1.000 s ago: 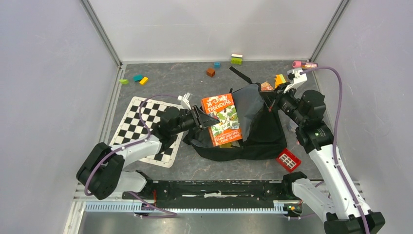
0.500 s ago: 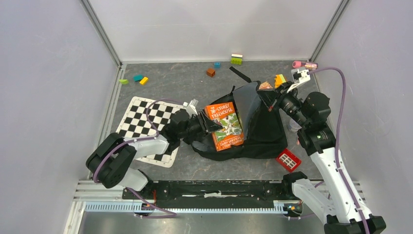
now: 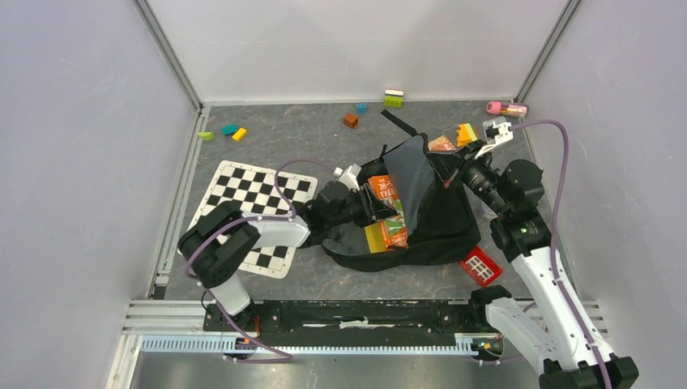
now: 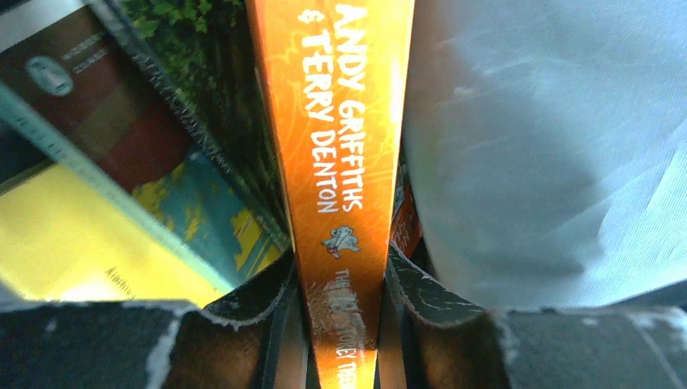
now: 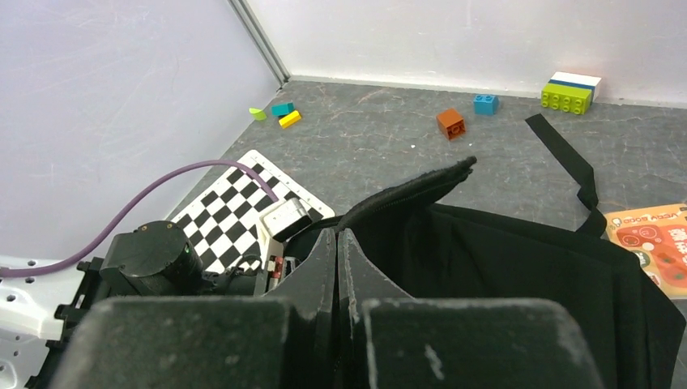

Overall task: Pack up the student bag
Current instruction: Place the book in the student bag.

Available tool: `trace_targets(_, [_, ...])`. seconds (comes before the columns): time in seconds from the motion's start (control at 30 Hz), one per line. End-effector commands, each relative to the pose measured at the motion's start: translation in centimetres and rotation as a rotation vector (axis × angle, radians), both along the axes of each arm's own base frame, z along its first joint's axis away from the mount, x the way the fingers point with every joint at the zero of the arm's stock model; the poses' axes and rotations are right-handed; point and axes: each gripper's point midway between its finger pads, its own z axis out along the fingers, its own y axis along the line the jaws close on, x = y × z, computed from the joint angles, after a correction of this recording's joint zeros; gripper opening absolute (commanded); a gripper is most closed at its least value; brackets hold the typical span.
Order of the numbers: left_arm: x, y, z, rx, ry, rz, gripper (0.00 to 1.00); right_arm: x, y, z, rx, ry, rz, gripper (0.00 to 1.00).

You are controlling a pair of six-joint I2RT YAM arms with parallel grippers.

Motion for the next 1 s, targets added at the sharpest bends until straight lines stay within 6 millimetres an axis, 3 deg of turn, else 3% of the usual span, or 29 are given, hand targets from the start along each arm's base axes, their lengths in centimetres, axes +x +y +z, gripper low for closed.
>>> trace_targets(0.0, [2.3,-3.1,3.4,-0.082,-0.133,0.075,0.02,0.1,-0.2,1.1,0.037,-0.086,-0.016,0.00])
trace_targets(0.2, [1.5,-6.5,1.5,0.001,-0.140,0.058,0.02,0.0,0.0,-1.2,0.042,-0.043,-0.013,0.00])
trace_targets(0.27, [1.8,-6.0,0.5,0.091,-0.154,0.094,0.11,0.0,0.1,-1.5,0.032,-0.037,-0.013,0.00])
trace_targets(0.43, [2.8,-1.8,1.2,0.253,-0.260,0.205,0.70,0.1,-0.3,-2.3,-0.010,-0.029,-0.032,0.00])
trace_targets(0.57, [2.3,1.8,2.9,0.360,-0.326,0.236,0.94,0.3,-0.5,-2.4,-0.032,-0.031,-0.044,0.00])
trace_targets(0.63, [1.8,4.3,3.2,0.409,-0.351,0.265,1.00,0.3,-0.6,-2.6,-0.039,-0.030,-0.044,0.00])
trace_targets(0.8, [0.3,11.1,4.9,0.539,-0.408,0.340,1.00,0.1,-0.2,-3.6,-0.058,-0.018,-0.032,0.00])
trace_targets(0.97, [-0.9,17.8,4.7,0.751,-0.357,0.343,1.00,-0.5,2.1,-4.4,-0.065,-0.008,0.016,0.00])
